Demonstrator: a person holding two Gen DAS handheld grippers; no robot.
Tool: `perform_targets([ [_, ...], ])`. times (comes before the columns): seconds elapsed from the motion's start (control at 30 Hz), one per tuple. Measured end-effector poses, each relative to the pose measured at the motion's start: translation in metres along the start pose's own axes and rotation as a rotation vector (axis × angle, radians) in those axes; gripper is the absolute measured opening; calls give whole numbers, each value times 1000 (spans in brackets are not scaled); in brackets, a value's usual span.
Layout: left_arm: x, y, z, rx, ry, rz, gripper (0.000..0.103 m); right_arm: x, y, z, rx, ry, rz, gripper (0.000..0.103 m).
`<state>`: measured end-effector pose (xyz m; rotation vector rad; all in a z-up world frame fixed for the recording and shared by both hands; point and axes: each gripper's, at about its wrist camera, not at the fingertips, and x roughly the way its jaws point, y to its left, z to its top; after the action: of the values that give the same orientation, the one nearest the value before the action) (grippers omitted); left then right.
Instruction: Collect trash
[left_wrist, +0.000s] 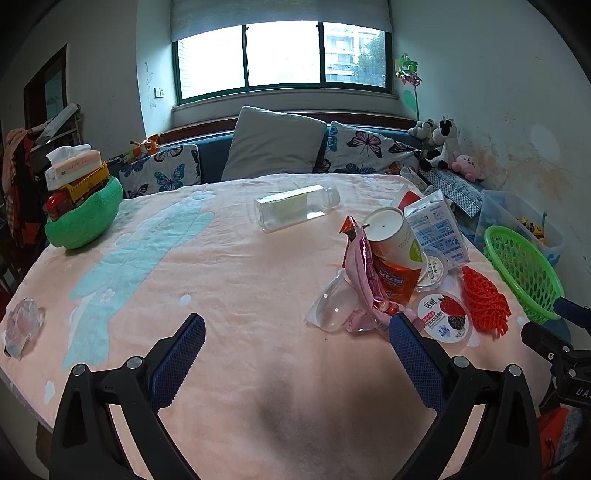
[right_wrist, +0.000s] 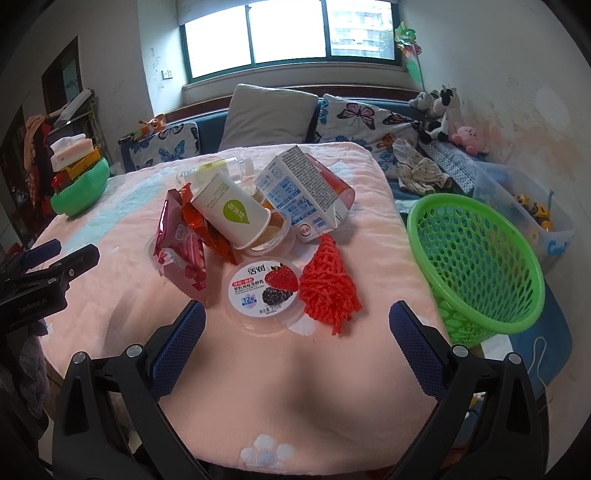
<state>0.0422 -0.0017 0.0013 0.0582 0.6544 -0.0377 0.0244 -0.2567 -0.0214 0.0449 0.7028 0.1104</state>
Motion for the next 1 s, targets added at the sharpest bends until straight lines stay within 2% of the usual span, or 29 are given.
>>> perform_targets([
  [0.27,10,-2,12,4,10,-23,97,10,-2,8,-17,-4,3,99],
  [0.53,34,-14,23,19,47,-91,95,20,-9,13,-10,11,12,99],
  [0.7,55,-20,27,14,106,-139,78,29,-13,13,-11,27,18,98],
  [0.93,82,-30,29,32,166,-184,63,43,-21,12,2,50,22,96],
  [1.0,90,-32,28,36,185,-195,56,46,-23,12,8,55,24,96],
])
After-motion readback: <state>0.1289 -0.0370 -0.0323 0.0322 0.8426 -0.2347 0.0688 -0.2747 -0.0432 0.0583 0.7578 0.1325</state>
